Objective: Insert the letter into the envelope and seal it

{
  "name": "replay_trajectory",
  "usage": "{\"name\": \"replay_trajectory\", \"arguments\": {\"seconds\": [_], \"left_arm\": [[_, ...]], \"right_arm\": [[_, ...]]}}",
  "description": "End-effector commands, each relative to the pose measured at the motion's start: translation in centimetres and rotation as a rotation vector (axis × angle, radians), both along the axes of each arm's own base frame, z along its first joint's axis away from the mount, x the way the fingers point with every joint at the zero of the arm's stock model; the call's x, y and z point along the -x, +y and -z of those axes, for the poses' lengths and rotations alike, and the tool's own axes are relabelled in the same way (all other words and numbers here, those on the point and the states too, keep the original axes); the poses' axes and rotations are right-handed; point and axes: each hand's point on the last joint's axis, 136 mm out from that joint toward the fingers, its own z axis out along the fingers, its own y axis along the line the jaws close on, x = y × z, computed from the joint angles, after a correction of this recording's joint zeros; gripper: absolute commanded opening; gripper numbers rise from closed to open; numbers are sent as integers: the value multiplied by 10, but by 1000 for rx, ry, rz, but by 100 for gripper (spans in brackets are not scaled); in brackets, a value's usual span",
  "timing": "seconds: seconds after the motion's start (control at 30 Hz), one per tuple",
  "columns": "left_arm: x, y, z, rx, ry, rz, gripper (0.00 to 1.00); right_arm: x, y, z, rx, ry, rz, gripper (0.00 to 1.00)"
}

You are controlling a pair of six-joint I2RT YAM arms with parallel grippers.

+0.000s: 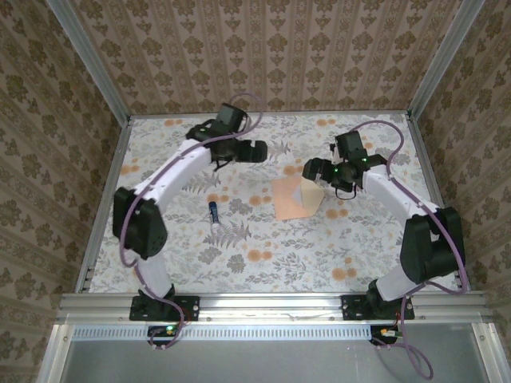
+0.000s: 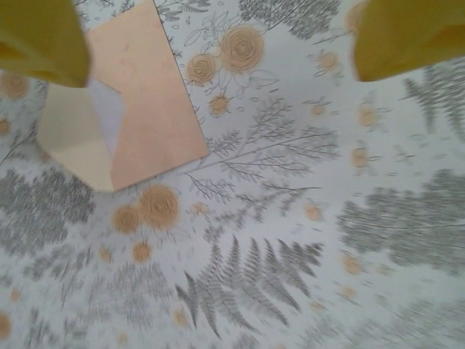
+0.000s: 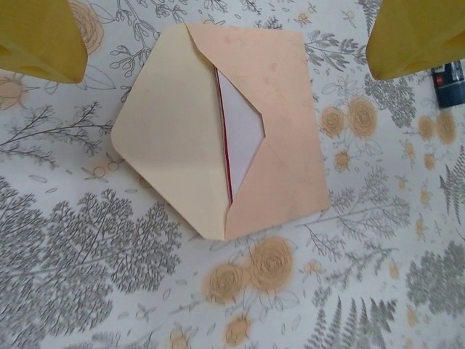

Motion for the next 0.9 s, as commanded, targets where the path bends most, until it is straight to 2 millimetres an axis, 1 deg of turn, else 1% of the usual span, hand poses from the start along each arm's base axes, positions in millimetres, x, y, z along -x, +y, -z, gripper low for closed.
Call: {"name": "replay_trajectory", "arguments": {"seconds": [0.0, 0.1, 0.17, 0.2, 0.23, 0.3, 0.37, 0.43, 0.57, 0.67, 0.8, 0.87], "left_arm": [[15, 37, -7, -37, 10, -60, 100], [26, 64, -13, -22, 17, -113, 100], [37, 80, -13, -37, 29, -134, 100], [39, 93, -12, -50, 32, -156, 100], [44, 104, -9, -67, 41, -172, 100], [55, 118, 1, -88, 79, -189, 100], [68, 132, 16, -96, 137, -217, 100], [81, 141, 30, -98, 182, -244, 100], [106, 153, 59, -141, 282, -292, 100], [114, 156, 75, -157, 315, -331, 99], [116, 147, 92, -160, 344, -349, 97], [116, 139, 101, -170, 361, -344, 96]], "right_arm": [[1, -15, -23, 64, -47, 41, 100], [-1, -16, -31, 75, -64, 42, 100], [-5, -16, -37, 70, -95, 46, 100], [-6, -15, -38, 67, -109, 40, 100], [-8, -14, -41, 60, -134, 32, 100], [-9, -13, -43, 36, -154, 23, 100], [-10, -10, -42, -17, -159, 8, 100], [-9, -7, -36, -52, -134, 2, 100], [-4, 4, -35, -66, -127, -44, 100], [1, 17, -33, -22, -111, -90, 100], [5, 40, -28, -35, -97, -138, 98], [7, 50, -26, -52, -99, -148, 96]]}}
